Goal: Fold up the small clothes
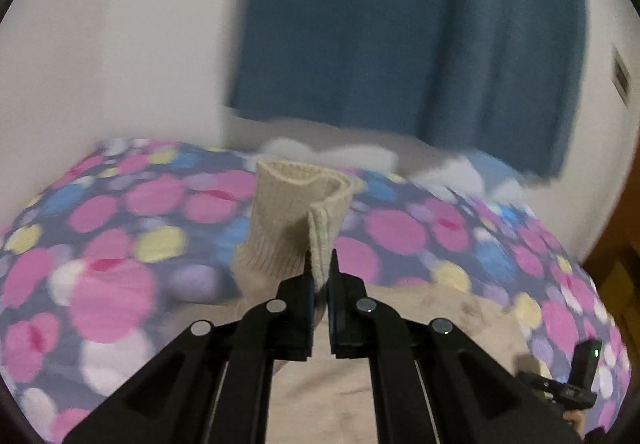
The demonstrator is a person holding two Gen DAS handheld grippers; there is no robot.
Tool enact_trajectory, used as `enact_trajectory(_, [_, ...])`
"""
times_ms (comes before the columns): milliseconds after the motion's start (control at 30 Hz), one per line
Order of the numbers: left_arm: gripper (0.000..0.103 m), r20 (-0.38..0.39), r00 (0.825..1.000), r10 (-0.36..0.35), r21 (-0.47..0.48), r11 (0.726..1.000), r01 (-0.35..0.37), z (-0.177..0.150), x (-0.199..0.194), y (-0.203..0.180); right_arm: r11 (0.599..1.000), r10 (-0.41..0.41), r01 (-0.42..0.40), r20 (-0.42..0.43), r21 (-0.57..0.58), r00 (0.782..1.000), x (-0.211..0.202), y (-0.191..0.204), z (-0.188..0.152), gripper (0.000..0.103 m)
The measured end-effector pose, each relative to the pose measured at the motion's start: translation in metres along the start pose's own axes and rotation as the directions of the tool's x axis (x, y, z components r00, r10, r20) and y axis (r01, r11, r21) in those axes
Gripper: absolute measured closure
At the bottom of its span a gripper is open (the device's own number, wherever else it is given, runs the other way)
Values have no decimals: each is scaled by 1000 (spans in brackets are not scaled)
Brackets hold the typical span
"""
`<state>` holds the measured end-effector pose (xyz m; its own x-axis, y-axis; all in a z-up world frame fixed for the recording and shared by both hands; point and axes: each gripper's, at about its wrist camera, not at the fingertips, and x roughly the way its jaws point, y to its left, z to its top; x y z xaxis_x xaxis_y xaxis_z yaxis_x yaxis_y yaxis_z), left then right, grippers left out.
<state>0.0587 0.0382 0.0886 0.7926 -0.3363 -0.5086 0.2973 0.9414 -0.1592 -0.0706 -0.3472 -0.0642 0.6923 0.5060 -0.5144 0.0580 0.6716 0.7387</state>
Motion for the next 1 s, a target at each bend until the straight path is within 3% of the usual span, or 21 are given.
enact_trajectory(67, [98,-63,996,-57,29,998,59,-19,31,-38,1000,3,-3,0,1,1000,-1,-1,0,6])
enact_trajectory(167, [98,-169,983,-72,95,992,89,-57,80,-87,1000,9,-9,3,4,1000,-2,0,0,6])
enact_trajectory(233, [98,-299,949,-98,120,983,139,-88,116,-111,1000,12,-12,4,6,1000,-2,0,0,6])
enact_trajectory(267, [98,-329,940,-90,138,980,142,-97,126,-120,1000,15,-15,5,7,1000,-2,0,0,6])
enact_trajectory(367, [95,-382,923,-55,194,971,139,-118,140,-138,1000,20,-20,5,7,1000,-3,0,0,6])
enact_trajectory(433, [94,-390,918,-77,176,972,157,-121,133,-135,1000,24,-24,2,7,1000,-3,0,0,6])
enact_trajectory(500, [94,-375,921,-102,153,974,170,-117,122,-128,999,32,-32,2,8,999,-4,-1,1,6])
enact_trajectory(600, [90,-320,941,-111,109,982,153,-111,97,-98,999,50,-50,-3,18,999,-7,-2,2,6])
enact_trajectory(733, [79,-269,963,1,74,997,20,-115,65,-27,994,51,-53,17,94,999,-17,0,8,7])
enact_trajectory(833, [78,-294,948,121,65,992,-107,-127,61,24,979,137,-140,31,150,990,-17,15,12,7])
enact_trajectory(900, [78,-340,928,153,26,988,-153,-137,65,54,970,180,-174,-20,168,983,-2,34,14,8])
enact_trajectory(1000, [78,-367,914,173,-6,982,-188,-146,66,76,974,177,-159,-109,160,978,32,56,16,26])
